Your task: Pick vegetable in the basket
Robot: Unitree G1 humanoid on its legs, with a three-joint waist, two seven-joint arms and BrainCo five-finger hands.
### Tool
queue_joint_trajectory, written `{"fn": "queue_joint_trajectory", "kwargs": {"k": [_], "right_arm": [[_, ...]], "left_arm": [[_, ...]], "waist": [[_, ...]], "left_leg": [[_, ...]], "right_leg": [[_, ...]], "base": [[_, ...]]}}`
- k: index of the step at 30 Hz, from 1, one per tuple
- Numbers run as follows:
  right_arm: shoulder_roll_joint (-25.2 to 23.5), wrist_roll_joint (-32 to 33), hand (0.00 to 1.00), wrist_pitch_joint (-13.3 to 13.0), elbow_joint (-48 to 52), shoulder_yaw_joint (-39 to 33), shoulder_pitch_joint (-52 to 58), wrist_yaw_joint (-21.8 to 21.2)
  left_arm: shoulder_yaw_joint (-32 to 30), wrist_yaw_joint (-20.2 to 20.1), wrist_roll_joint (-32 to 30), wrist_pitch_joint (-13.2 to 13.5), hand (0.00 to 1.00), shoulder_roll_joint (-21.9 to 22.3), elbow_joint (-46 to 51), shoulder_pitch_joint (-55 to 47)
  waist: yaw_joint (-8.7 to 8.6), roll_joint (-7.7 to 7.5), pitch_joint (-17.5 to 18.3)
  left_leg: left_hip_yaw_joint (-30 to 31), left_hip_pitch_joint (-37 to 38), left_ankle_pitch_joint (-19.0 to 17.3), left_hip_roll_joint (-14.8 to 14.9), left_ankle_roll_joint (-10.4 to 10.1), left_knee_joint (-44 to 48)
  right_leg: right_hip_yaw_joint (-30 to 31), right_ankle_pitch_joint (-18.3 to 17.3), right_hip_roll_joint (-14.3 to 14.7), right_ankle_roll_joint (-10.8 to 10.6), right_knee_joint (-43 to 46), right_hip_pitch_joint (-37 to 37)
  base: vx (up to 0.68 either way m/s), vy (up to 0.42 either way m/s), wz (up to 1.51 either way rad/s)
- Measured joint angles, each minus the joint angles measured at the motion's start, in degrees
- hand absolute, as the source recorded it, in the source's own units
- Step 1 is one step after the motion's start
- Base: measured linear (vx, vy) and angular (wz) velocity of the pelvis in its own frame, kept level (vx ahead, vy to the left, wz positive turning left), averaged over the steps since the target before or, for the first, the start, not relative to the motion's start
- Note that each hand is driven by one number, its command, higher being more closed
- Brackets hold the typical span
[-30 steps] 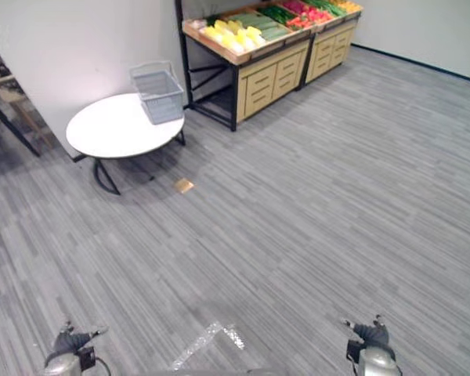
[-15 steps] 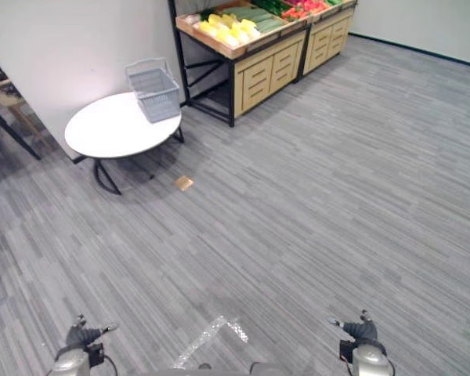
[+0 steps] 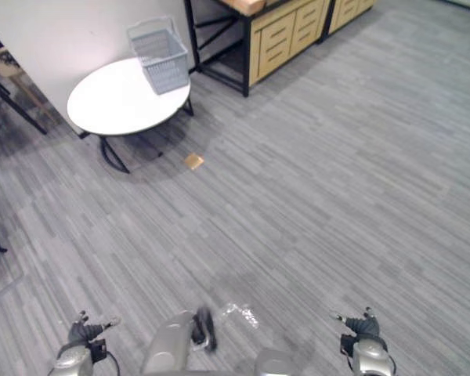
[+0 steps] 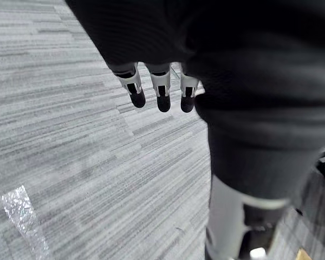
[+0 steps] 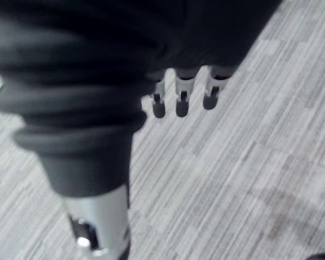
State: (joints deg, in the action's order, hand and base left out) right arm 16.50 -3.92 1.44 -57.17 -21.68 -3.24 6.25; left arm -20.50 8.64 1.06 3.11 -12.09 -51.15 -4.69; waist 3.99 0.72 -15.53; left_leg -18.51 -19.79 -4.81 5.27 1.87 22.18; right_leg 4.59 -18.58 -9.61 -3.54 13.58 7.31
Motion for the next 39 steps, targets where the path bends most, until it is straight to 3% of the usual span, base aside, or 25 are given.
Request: {"fn": "queue_joint_trajectory", "kwargs": {"k": [1,2,3,4,5,8,9,10,11,13,15,16,17,19,21,22,24,25,28,31,34,35,36,37,39], "right_arm": [[-0.10,-0.96,0.00,-0.03,0.01,0.01,-0.04,-0.27],[-0.25,-1.47,0.00,-0.04,0.00,0.10,-0.05,-0.33],[-0.49,-1.95,0.00,-0.05,0.07,0.56,-0.22,-0.38],[-0.67,-1.95,0.00,-0.06,0.32,1.30,-0.51,-0.38],[-0.77,-1.98,0.00,-0.13,1.64,3.62,-0.15,-0.45],[-0.64,-2.67,0.00,-0.20,8.79,7.18,0.27,-0.42],[-0.36,-4.38,0.00,-0.58,14.80,7.93,0.87,-0.44],[-0.27,-4.63,0.00,-0.83,16.06,7.96,1.00,-0.44],[0.99,-6.09,0.00,-1.44,20.73,7.95,0.95,-0.44],[2.51,-6.47,0.00,-1.95,22.91,7.96,0.79,-0.39],[4.69,-6.58,0.00,-2.30,25.12,7.99,0.33,-0.07],[5.57,-7.26,0.00,-2.31,26.14,8.00,-0.17,0.63],[6.54,-7.99,0.00,-2.26,26.57,8.07,-0.68,0.71],[9.64,-9.92,0.00,-2.15,30.08,8.98,-2.96,0.57],[10.23,-11.92,0.00,-2.37,36.28,8.94,-3.59,0.60],[10.60,-12.58,0.00,-2.49,37.25,9.05,-3.81,0.61],[12.09,-13.87,0.00,-2.66,37.87,10.16,-4.71,1.04],[12.86,-14.49,0.00,-2.65,37.70,11.82,-5.75,1.53],[13.31,-14.81,0.00,-2.71,37.17,14.57,-7.43,2.82],[14.20,-14.81,0.00,-2.69,35.25,15.94,-11.13,3.06],[17.37,-14.79,0.00,-2.69,33.34,19.00,-14.41,2.97],[18.81,-14.79,0.00,-2.70,32.60,20.02,-15.80,3.03],[18.67,-14.86,0.00,-2.72,31.57,20.87,-17.20,3.06],[19.43,-14.99,0.00,-2.88,31.15,21.63,-18.22,3.07],[20.21,-15.83,0.00,-3.07,30.18,22.76,-21.64,2.88]], "left_arm": [[0.01,-0.04,-0.22,-0.01,0.00,0.11,-0.06,-0.10],[0.11,-0.09,-0.59,-0.14,0.00,0.09,-0.18,-0.66],[0.25,-0.13,-0.72,-0.22,0.00,-0.05,-0.13,-1.56],[0.40,-0.14,-0.83,-0.26,0.00,-0.25,-0.04,-1.94],[1.85,-0.19,-1.89,-0.34,0.00,-1.02,0.49,-2.59],[5.75,-0.89,-2.90,-0.33,0.00,-2.42,2.10,-1.71],[7.00,-1.12,-2.99,-0.02,0.00,-2.43,3.39,-0.26],[7.24,-1.16,-3.03,-0.01,0.00,-2.43,3.57,0.16],[8.33,-1.15,-3.85,0.08,0.00,-2.40,4.61,1.95],[9.11,-1.12,-4.69,0.18,0.00,-2.39,4.77,2.91],[9.21,-1.11,-5.04,1.21,0.00,-3.17,4.94,3.01],[9.15,-1.07,-5.13,1.28,0.00,-3.97,4.54,2.21],[9.27,-1.13,-5.13,1.21,0.00,-3.72,4.03,2.24],[9.27,-1.25,-5.84,1.39,0.00,-1.94,2.41,2.53],[8.98,-1.25,-6.86,1.84,0.00,-1.64,2.00,1.15],[8.64,-1.24,-6.94,1.84,0.00,-1.47,1.87,0.87],[7.56,-1.18,-7.24,1.69,0.00,-0.30,1.61,-0.09],[7.59,-1.21,-7.28,1.68,0.00,0.52,1.64,-1.29],[7.34,-1.13,-7.25,1.48,0.00,0.84,1.96,-3.20],[5.50,-1.05,-7.13,1.47,0.00,1.28,2.70,-5.55],[3.27,-0.84,-6.68,1.53,0.00,2.31,2.64,-7.32],[2.83,-0.79,-6.67,1.51,0.00,2.55,2.45,-8.37],[2.05,-0.66,-6.68,1.35,0.00,2.59,1.93,-8.55],[1.93,-0.61,-6.71,1.35,0.00,2.68,2.20,-8.38],[1.07,-0.67,-6.81,1.10,0.00,4.47,1.70,-8.09]], "waist": [[-0.16,-0.89,-0.13],[-0.27,-1.79,-0.12],[-0.31,-2.80,-0.34],[-0.43,-3.10,-0.32],[-0.91,-3.27,-0.21],[-3.73,-3.18,-0.20],[-4.72,-2.96,-0.33],[-4.91,-2.91,-0.36],[-6.06,-2.62,-0.51],[-6.50,-1.46,-1.12],[-6.05,-2.66,-0.49],[-6.37,-4.05,0.03],[-6.72,-3.55,0.02],[-6.20,-0.15,0.18],[-6.63,1.64,1.04],[-6.58,1.94,1.14],[-5.99,2.37,0.92],[-5.94,2.62,0.72],[-3.33,2.55,-0.12],[-1.98,2.34,-0.24],[-1.29,2.29,-0.27],[-0.92,2.25,-0.26],[0.03,-0.01,0.23],[-0.11,-0.19,0.35],[1.32,-1.47,0.55]], "left_leg": [[-0.27,0.83,-2.86,-1.07,0.93,1.91],[-0.86,3.72,-4.87,-2.04,1.24,1.89],[-1.29,8.52,-6.56,-3.14,1.61,0.26],[-1.18,11.04,-7.08,-3.67,2.13,-0.85],[-0.35,15.28,-8.26,-4.16,2.61,-2.57],[2.90,22.54,-8.55,-4.72,2.50,-8.00],[5.12,25.56,-8.52,-4.80,2.35,-10.78],[5.83,26.33,-8.58,-4.80,2.25,-11.48],[9.10,29.84,-9.57,-3.93,1.06,-13.75],[11.13,31.92,-10.94,-2.43,-0.14,-14.25],[12.58,35.23,-12.77,-0.94,-2.58,-15.55],[14.40,37.63,-14.13,-0.78,-4.67,-16.12],[15.10,38.51,-14.45,0.47,-5.27,-16.11],[17.92,38.20,-10.67,3.47,-5.11,-12.81],[21.08,35.25,-6.00,5.02,-5.98,-4.06],[21.48,33.73,-4.13,5.27,-6.52,-0.12],[22.10,28.45,6.70,5.86,-10.37,13.36],[20.82,23.56,8.01,7.27,-10.97,24.17],[8.87,13.60,-1.24,12.81,-4.58,39.81],[2.29,6.41,-5.90,11.35,-4.21,31.95],[-3.26,3.63,-3.18,6.40,-4.35,4.67],[-4.44,3.77,5.19,5.17,-1.46,-4.84],[-5.58,4.72,4.56,2.45,0.07,-4.61],[-5.29,3.74,3.94,2.40,1.99,-3.18],[-4.56,3.50,-1.51,2.17,4.08,2.35]], "right_leg": [[0.86,0.52,-0.93,-2.23,7.00,-2.24],[2.53,3.00,-1.30,-6.58,16.00,-4.46],[4.41,8.66,-1.32,-11.50,26.53,-7.37],[4.88,12.23,-0.99,-11.76,31.77,-8.79],[4.60,13.59,0.31,-11.50,41.98,-12.02],[-1.39,11.50,1.46,-9.13,51.37,-20.99],[-3.74,9.02,1.40,-5.72,48.70,-25.28],[-4.20,8.40,1.40,-4.88,47.36,-26.07],[-5.72,7.30,1.63,-2.67,36.37,-28.94],[-6.52,8.37,2.07,-1.78,23.57,-28.97],[-6.70,16.30,2.20,-1.83,-2.11,-28.41],[-6.20,22.99,1.56,-3.18,-5.69,-28.46],[-6.10,26.50,2.03,-2.79,-3.55,-28.57],[-6.93,22.69,5.06,-0.43,4.10,-29.27],[-9.80,17.64,5.38,1.27,8.70,-28.07],[-10.34,16.26,5.51,1.53,9.15,-27.09],[-11.29,13.48,5.66,2.39,7.56,-21.68],[-12.33,12.60,5.82,2.76,4.47,-17.20],[-13.12,11.44,6.37,3.88,-3.59,-5.69],[-13.15,9.82,4.37,1.98,-7.31,-0.10],[-14.62,7.83,1.19,-1.90,-10.51,5.75],[-15.06,6.54,0.36,-3.86,-11.71,8.51],[-14.87,6.47,-1.64,-4.18,-11.87,9.44],[-14.67,7.36,-1.61,-3.42,-11.54,9.00],[-13.09,11.13,-2.74,-5.52,-8.24,9.18]], "base": [[0.53,0.274,0.10],[0.61,0.291,-0.04],[0.51,0.205,-0.11],[0.48,0.152,-0.01],[0.47,0.101,0.20],[0.55,0.022,0.64],[0.41,-0.036,0.73],[0.64,-0.115,1.08],[0.44,-0.126,0.90],[0.57,-0.228,0.82],[0.64,-0.341,0.67],[0.68,-0.371,0.66],[0.81,-0.455,0.67],[0.77,-0.424,0.22],[0.52,-0.248,0.25],[0.56,-0.226,0.34],[0.58,-0.174,0.24],[0.58,-0.124,0.26],[0.38,-0.061,0.11],[0.44,0.050,-0.01],[0.49,0.229,0.11],[0.44,0.211,0.26],[0.63,0.301,0.30],[0.51,0.252,0.37],[0.55,0.305,0.23]]}}
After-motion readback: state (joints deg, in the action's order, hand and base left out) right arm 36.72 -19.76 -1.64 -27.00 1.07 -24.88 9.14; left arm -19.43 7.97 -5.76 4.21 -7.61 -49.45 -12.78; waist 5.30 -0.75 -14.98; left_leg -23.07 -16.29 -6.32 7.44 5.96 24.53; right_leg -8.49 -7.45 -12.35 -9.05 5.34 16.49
